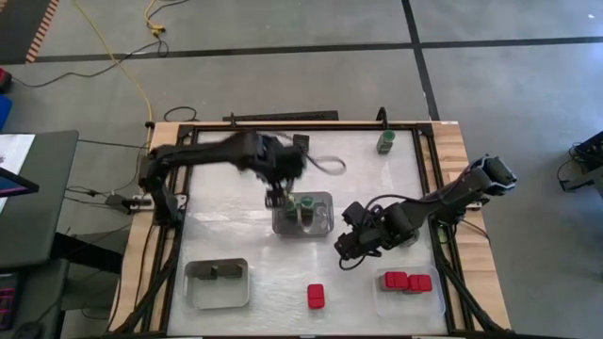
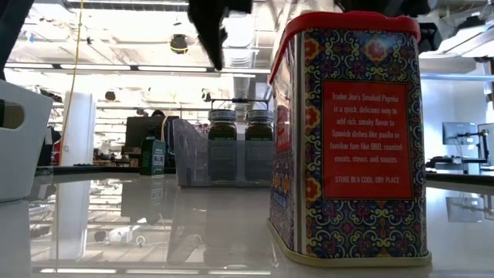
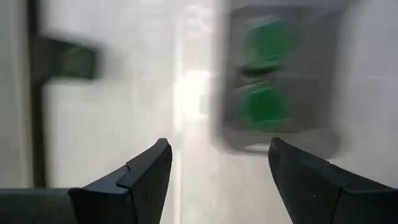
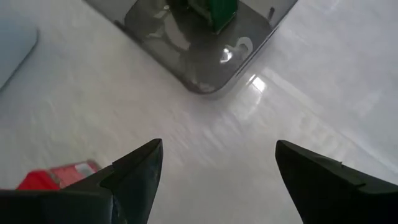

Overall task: Sort spices by type
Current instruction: Put the left black seasoning can into the grey bin

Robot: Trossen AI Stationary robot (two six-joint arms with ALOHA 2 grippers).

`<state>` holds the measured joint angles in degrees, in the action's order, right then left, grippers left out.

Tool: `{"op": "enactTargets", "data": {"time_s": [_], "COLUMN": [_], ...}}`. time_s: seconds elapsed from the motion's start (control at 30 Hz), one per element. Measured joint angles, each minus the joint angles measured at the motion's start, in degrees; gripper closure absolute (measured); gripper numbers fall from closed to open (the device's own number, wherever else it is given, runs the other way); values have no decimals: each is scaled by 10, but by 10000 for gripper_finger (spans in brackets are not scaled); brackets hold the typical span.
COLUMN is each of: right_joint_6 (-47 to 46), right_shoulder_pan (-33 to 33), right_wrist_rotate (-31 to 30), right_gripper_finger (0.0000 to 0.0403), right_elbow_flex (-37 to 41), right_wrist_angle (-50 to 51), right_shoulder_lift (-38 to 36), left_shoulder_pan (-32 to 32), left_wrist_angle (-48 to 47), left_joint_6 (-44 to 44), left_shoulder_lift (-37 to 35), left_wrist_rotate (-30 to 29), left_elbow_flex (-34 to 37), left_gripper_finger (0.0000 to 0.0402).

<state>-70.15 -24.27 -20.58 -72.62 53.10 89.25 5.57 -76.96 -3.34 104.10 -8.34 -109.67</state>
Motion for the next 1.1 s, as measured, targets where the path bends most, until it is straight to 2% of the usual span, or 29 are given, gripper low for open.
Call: {"op": "enactTargets", "data": {"time_s": [0.23,0.37,0.47,0.67,0.8,0.9,1.1], "right_joint_6": [-4,-4,-4,-4,-4,-5,-5], "right_shoulder_pan": [25,39,48,62,65,65,65], "right_wrist_rotate": [1,1,1,1,1,1,1], "right_gripper_finger": [65,65,65,65,65,65,65], "right_elbow_flex": [0,0,0,0,0,0,0], "right_wrist_angle": [-5,-5,-6,-14,-14,-14,-13], "right_shoulder_lift": [0,0,0,0,0,0,0], "left_shoulder_pan": [160,241,292,349,372,378,370], "left_wrist_angle": [129,207,242,253,224,208,216], "left_joint_6": [18,93,158,190,213,217,221], "left_shoulder_lift": [-130,-185,-201,-184,-157,-135,-106], "left_wrist_rotate": [-17,-13,-14,-14,-2,25,36], "left_elbow_flex": [203,313,366,387,387,387,387], "left_gripper_finger": [148,148,148,148,148,148,148]}}
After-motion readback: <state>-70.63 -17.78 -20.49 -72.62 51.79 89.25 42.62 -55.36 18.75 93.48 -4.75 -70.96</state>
